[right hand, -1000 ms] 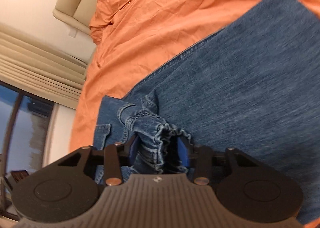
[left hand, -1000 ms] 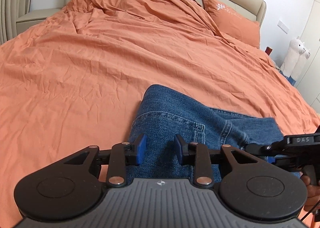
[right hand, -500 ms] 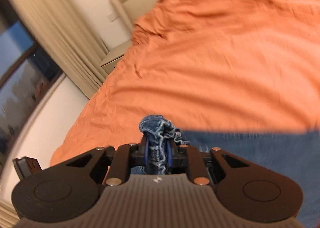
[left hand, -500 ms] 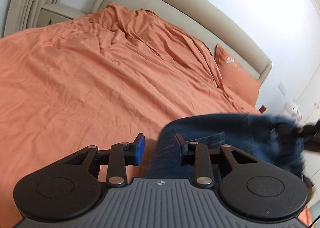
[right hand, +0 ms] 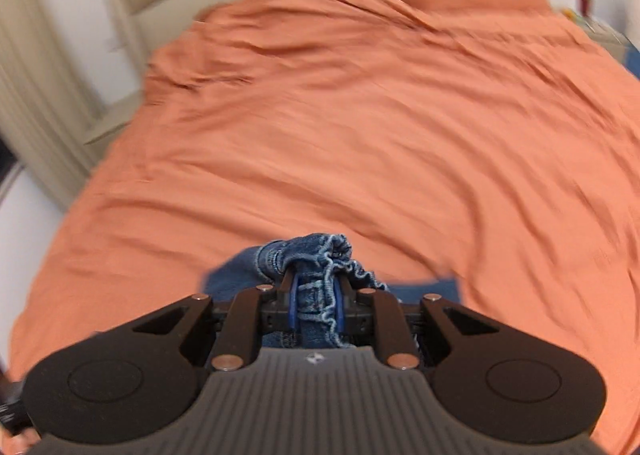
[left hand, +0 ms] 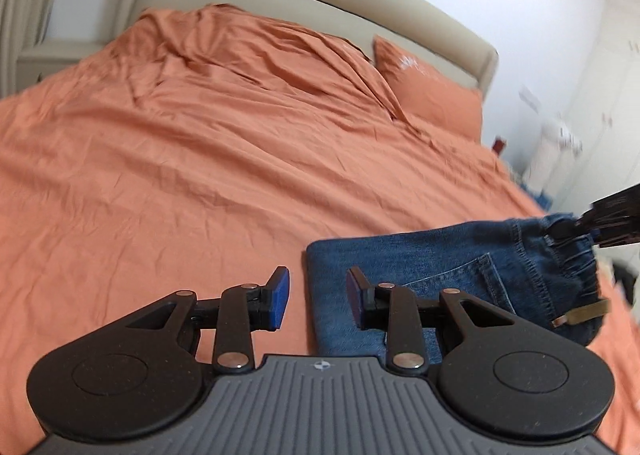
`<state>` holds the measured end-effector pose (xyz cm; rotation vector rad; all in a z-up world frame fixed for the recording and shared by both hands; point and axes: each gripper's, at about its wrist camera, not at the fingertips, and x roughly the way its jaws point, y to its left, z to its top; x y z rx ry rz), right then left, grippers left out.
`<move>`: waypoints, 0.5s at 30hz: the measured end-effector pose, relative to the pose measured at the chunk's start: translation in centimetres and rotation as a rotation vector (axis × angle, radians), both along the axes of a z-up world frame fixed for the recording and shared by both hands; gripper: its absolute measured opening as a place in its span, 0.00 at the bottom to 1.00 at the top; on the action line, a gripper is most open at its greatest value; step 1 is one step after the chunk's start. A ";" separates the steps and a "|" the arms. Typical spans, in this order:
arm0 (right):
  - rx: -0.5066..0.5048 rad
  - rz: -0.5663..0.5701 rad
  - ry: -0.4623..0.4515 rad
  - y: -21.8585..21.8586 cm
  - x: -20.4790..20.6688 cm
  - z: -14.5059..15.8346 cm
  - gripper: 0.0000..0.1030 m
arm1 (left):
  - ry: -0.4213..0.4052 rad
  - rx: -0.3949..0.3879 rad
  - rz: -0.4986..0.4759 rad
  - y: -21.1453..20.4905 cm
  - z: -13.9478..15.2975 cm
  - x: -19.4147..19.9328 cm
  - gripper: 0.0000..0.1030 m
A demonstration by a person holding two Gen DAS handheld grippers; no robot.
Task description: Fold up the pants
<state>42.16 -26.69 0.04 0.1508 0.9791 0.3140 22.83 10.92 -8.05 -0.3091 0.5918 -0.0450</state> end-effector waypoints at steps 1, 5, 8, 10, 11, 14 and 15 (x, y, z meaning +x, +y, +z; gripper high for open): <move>0.001 -0.029 0.029 -1.0 0.5 -1.8 0.12 | 0.007 0.012 -0.014 -0.4 -0.3 0.1 0.34; 0.000 -0.081 0.070 -3.5 2.2 -7.0 0.12 | 0.044 0.048 -0.048 -1.7 -1.4 0.8 0.33; 0.013 -0.094 0.095 -4.2 3.3 -9.9 0.12 | 0.067 0.072 -0.064 -2.2 -2.3 1.4 0.33; 0.012 -0.094 0.104 -4.4 3.8 -11.4 0.12 | 0.084 0.083 -0.068 -2.5 -2.9 1.8 0.33; 0.012 -0.093 0.104 -4.6 3.9 -11.9 0.12 | 0.091 0.089 -0.070 -2.6 -3.1 1.9 0.33; -0.003 -0.098 0.104 -4.6 4.2 -13.0 0.17 | 0.108 0.111 -0.077 -2.9 -3.7 2.2 0.33; -0.015 -0.097 0.102 -4.5 4.2 -13.0 0.22 | 0.114 0.114 -0.078 -3.0 -3.7 2.3 0.33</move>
